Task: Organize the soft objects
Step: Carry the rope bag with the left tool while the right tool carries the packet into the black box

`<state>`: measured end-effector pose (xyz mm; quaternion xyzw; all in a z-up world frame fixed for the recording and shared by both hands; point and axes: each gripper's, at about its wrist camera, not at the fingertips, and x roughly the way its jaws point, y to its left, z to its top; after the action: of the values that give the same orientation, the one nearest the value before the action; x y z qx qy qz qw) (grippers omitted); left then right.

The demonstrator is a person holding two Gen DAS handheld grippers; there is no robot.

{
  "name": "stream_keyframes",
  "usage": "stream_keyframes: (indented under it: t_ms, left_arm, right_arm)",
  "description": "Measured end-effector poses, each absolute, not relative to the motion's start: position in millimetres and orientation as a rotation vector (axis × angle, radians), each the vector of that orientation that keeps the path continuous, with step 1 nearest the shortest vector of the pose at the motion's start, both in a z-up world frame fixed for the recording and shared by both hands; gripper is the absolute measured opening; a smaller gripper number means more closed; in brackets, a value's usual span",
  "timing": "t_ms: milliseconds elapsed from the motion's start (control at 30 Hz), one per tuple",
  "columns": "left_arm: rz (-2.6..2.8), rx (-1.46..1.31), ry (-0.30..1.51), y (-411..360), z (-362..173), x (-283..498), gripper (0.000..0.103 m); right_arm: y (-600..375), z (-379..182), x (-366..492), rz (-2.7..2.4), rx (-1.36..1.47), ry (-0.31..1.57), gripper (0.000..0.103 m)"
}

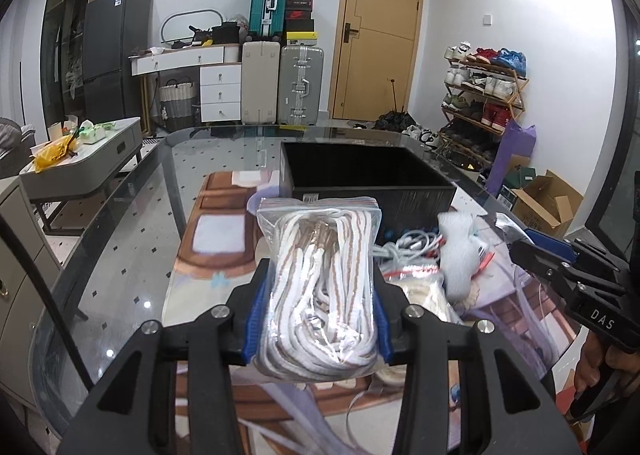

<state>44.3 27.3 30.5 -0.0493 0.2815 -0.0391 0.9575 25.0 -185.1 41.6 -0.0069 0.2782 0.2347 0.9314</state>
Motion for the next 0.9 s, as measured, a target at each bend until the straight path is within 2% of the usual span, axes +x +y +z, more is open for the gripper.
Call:
stream_keyframes:
  t_ms: [333,900]
  left_arm:
    - [-0.106,-0.109,0.553,26,48,62,0.043]
    - [-0.123,-0.104,0.543,22,64,105,0.043]
  right_arm:
    - [-172,65,56,0.516,0.000,0.550,0.035]
    - [-163,73,115,0.517,-0.008,0.565,0.035]
